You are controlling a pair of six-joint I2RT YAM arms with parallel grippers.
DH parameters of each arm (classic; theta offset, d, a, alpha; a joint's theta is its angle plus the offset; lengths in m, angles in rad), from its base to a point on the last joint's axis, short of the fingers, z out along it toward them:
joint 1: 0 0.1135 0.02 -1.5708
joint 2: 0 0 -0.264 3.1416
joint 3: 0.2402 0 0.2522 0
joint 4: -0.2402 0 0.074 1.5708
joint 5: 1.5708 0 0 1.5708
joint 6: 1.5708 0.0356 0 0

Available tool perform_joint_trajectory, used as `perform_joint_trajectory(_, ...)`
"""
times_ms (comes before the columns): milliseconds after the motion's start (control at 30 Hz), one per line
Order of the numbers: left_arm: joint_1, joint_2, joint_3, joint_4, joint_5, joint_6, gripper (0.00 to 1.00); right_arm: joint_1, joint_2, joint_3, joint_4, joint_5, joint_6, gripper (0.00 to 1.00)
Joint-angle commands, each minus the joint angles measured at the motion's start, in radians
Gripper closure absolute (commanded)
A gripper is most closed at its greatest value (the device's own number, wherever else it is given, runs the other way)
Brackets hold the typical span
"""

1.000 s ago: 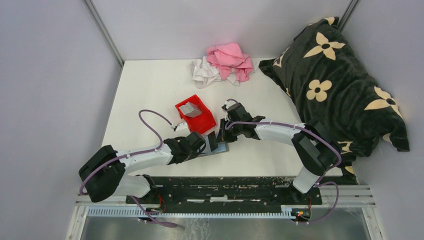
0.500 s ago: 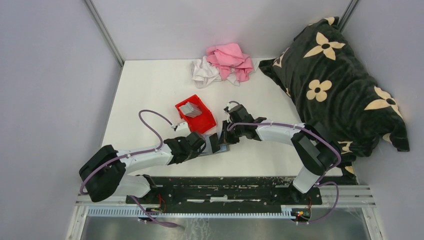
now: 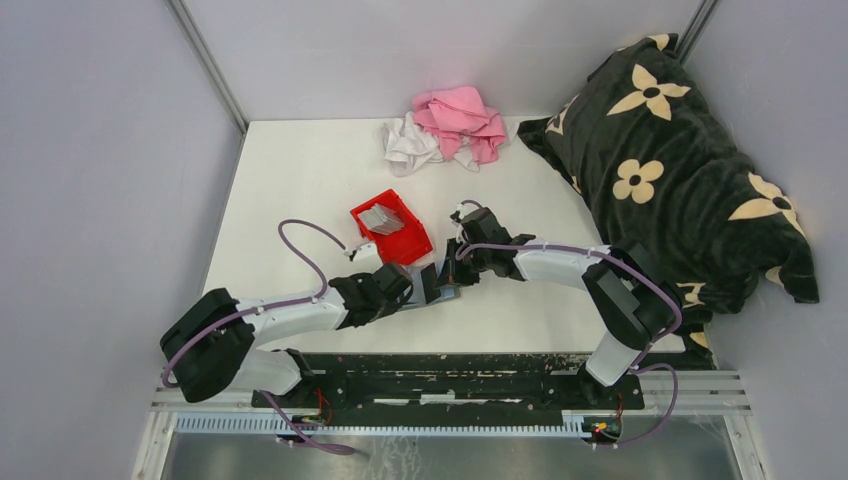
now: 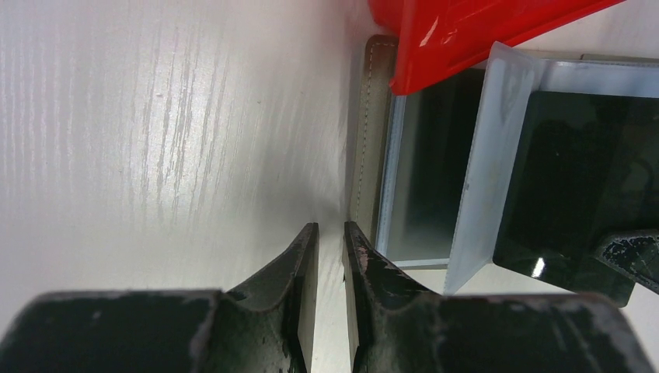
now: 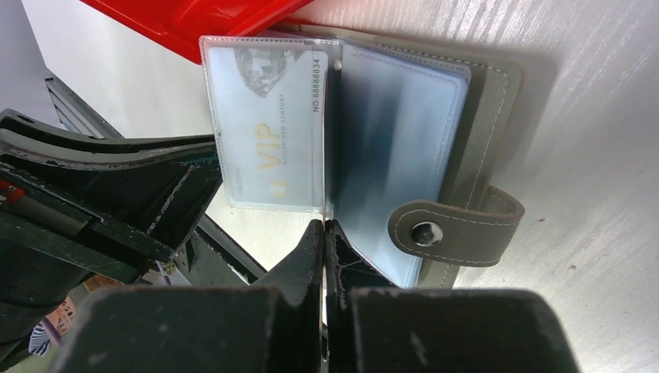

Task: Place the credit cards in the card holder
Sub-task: Insert the credit card into the card holder.

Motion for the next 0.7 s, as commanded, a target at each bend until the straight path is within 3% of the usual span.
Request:
perform_joint_trajectory(0,-0.007,0.044,-0.022,-0.021,0.042,0.012,0.75,-0.006,0.008,0.009,0.051,-0.032,0.009,0.99)
perform_joint_trajectory(667,-0.008,0.091,-0.001,0.001,0.067,0.074,0.77,-0.090,0.060,-0.016,0.086,-0.129,-0.015,0.99)
